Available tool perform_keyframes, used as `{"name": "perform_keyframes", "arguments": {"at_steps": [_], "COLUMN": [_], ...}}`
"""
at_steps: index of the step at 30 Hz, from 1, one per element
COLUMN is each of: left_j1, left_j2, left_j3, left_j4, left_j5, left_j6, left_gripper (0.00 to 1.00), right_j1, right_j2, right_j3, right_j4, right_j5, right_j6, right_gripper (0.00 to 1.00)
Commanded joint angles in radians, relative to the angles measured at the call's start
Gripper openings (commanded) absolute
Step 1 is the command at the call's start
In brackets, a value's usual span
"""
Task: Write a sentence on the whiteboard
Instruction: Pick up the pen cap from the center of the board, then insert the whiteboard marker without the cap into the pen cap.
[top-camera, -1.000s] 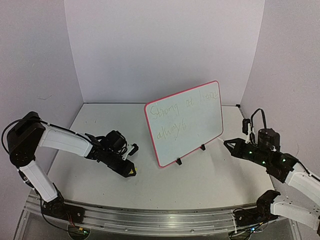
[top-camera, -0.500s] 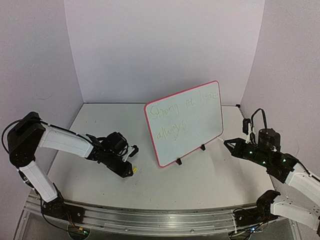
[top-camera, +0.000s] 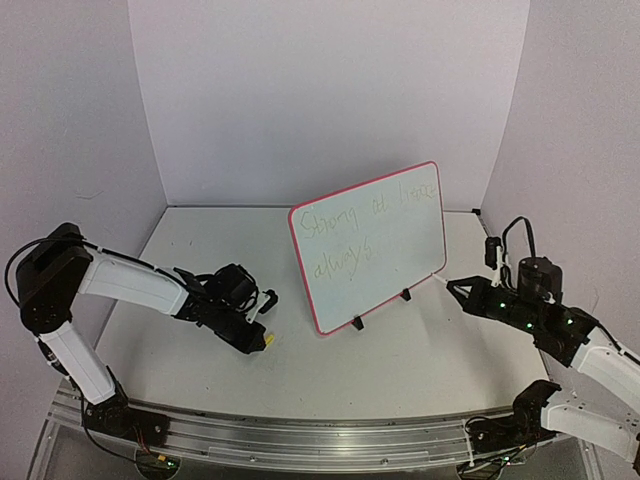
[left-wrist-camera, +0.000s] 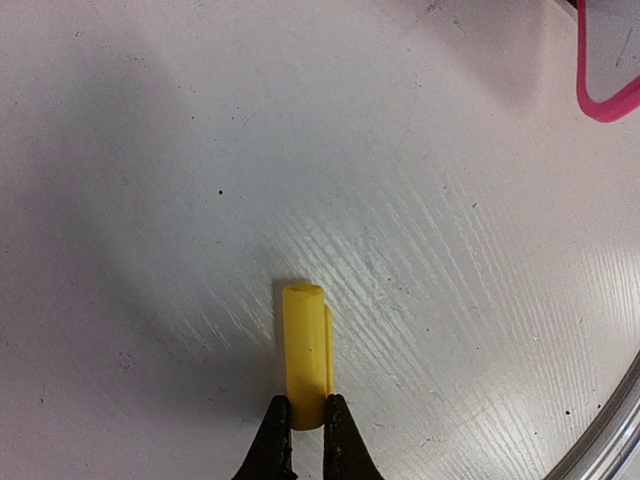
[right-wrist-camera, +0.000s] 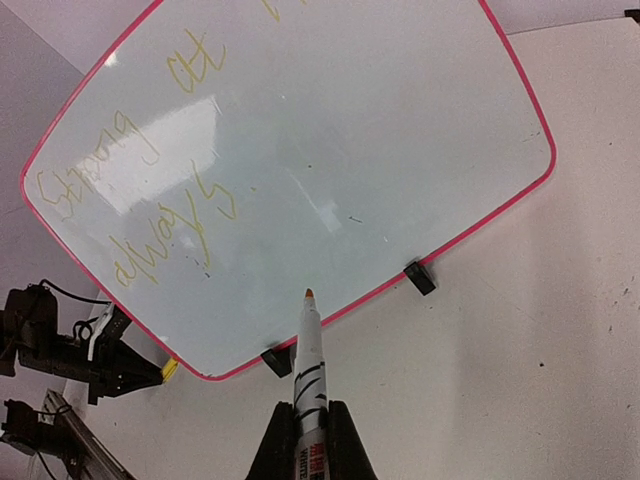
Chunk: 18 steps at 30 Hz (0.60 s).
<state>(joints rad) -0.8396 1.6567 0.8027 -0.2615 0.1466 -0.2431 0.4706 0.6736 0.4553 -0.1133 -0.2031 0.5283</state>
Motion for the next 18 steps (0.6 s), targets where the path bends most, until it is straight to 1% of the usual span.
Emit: {"name": "perform_keyframes", "arguments": {"at_steps": [1,5,7,10,12,17,18], "left_j1": [-0.005,-0.005,-0.005,-0.004,-0.005,-0.007,-0.007], "left_j2": [-0.062,-0.226,-0.321,-0.422,-0.480,-0.575,-0.589], "left_j3": [-0.044,-0.061,-0.050,-0.010,0.020,0.106,0.118], "left_j4": [-0.037,-0.058,-0.084,-0.146,-0.184,-0.274,-0.294], "left_j5": [-0.090,-0.136,-0.137,-0.133,-0.118,-0.029,0.008], "left_j6": [-0.039,-0.039,-0.025,0.020,0.042,0.101,0.132], "left_gripper": [0.00,0.00,0.00,0.00,0.00,0.00,0.00], "right_j1": [-0.003,-0.003,-0.003,-0.003,-0.004,-0.002,-0.002], "right_j2": [-0.006,0.040,0.081,0.143,0.183,0.286,0.300], "right_j3": [0.058,0.140,0.198,0.280,0.328,0.442,0.460], "right_j4": [0.013,-0.060,-0.103,-0.162,-0.193,-0.258,-0.260], "right_j5": [-0.086,-0.200,-0.285,-0.417,-0.495,-0.717,-0.750], "right_j6": [-0.003,-0.035,-0.065,-0.103,-0.124,-0.157,-0.156], "right_gripper": [0.00,0.00,0.00,0.00,0.00,0.00,0.00]}}
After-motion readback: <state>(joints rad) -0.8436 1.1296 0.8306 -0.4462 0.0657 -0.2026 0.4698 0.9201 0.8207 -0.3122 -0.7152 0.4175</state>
